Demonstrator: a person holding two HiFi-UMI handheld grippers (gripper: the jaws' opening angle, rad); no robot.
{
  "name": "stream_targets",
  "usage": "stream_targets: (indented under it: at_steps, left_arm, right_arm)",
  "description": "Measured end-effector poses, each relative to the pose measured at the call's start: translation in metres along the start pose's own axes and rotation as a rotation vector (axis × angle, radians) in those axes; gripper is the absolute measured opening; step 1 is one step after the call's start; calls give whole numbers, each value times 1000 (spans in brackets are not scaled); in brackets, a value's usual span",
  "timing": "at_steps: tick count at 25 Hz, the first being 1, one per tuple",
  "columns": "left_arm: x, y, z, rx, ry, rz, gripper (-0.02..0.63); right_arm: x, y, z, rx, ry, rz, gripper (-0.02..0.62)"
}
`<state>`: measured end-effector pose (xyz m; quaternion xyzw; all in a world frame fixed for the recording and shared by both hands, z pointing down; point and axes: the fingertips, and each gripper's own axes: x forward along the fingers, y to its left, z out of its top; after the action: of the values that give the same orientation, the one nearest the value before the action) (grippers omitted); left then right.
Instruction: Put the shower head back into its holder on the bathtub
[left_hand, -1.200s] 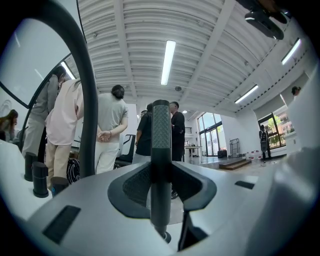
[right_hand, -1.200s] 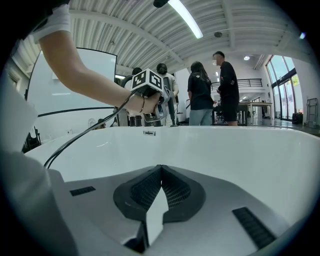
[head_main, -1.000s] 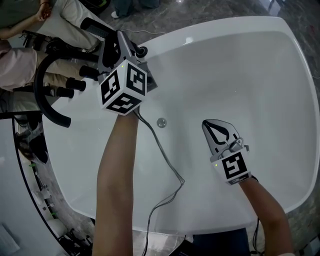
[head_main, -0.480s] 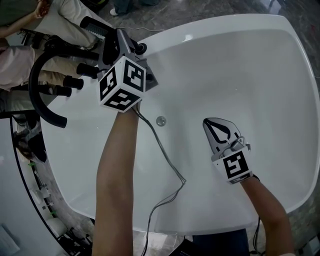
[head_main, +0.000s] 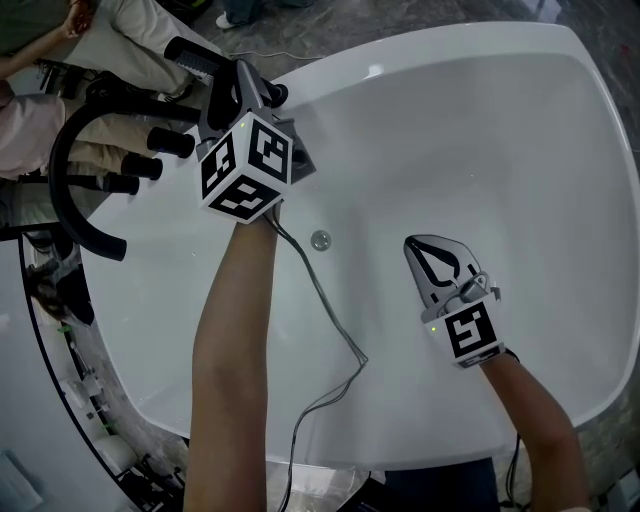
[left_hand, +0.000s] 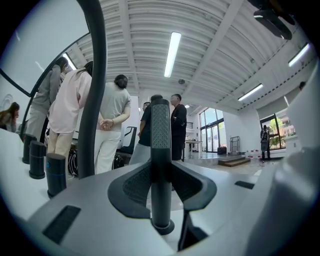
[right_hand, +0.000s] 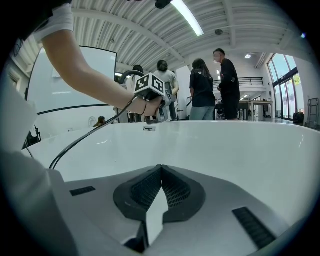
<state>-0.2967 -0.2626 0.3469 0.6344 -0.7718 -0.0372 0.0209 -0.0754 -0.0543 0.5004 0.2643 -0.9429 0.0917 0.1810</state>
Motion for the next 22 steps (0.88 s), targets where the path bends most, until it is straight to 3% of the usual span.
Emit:
stream_targets:
  at_steps: [9,22]
  left_arm:
    - [0,-9,-8,63,3,-28,121]
    - [0,-11,-11,72,24,-45,121]
  right_arm:
    - [3,-2,-2,-18,2,2,6]
    - [1,11,0,-11,11,12,6]
